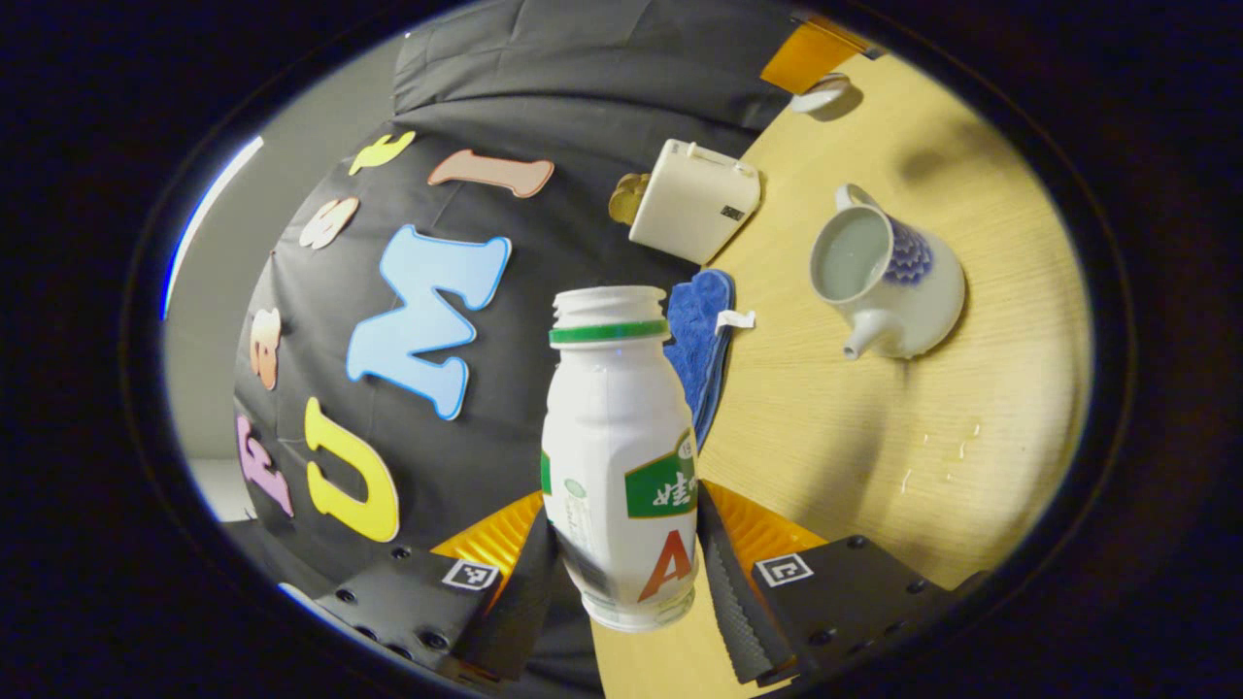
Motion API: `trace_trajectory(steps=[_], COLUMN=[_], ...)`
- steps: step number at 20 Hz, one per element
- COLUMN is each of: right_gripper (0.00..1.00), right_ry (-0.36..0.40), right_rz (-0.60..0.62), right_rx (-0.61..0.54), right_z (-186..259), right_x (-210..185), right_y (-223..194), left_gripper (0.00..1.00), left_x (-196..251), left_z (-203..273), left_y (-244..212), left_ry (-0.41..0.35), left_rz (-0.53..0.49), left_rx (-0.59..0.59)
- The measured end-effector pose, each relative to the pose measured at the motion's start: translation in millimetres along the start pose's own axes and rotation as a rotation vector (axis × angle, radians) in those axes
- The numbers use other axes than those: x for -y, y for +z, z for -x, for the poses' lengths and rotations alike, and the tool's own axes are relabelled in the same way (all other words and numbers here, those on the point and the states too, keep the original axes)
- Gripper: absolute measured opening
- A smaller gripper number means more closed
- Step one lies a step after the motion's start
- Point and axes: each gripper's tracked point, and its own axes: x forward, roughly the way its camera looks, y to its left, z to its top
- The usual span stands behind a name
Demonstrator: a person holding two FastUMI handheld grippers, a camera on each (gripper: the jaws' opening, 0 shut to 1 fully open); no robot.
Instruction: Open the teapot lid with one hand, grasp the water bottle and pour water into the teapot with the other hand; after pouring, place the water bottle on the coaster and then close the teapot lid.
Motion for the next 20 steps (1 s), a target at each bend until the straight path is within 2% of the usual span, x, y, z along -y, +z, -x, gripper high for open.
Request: trace_trajectory(steps=[5, 7, 12, 13, 14, 16, 17, 18, 20], right_gripper=[0.04, 0.04, 0.04, 0.04, 0.04, 0.04, 0.04, 0.04, 0.04], right_ry=[-0.021, -0.027, -0.044, -0.044, -0.044, -0.042, -0.04, -0.037, -0.033], right_rz=[-0.009, -0.007, -0.02, -0.024, -0.029, -0.032, -0.032, -0.034, -0.032], right_rx=[0.019, 0.028, 0.047, 0.047, 0.046, 0.038, 0.035, 0.036, 0.039], right_z=[3, 4, 7, 7, 7, 7, 6, 7, 7], right_x=[7, 9, 14, 14, 14, 13, 13, 12, 11], right_y=[4, 7, 11, 11, 11, 9, 8, 9, 10], left_gripper=[0.77, 0.85, 0.84, 0.81, 0.85, 0.77, 0.77, 0.85, 0.85], left_x=[3, 3, -4, -4, -5, -6, -4, -5, -5], left_z=[-10, -12, -15, -15, -15, -16, -17, -17, -19], left_y=[19, 22, 24, 25, 26, 29, 30, 31, 34], left_ry=[0.003, 0.002, 0.036, 0.04, 0.044, 0.053, 0.052, 0.052, 0.059], left_rz=[-0.137, -0.175, -0.298, -0.317, -0.335, -0.361, -0.369, -0.378, -0.405], left_rx=[0.026, 0.025, 0.011, 0.013, 0.013, 0.018, 0.02, 0.021, 0.023])
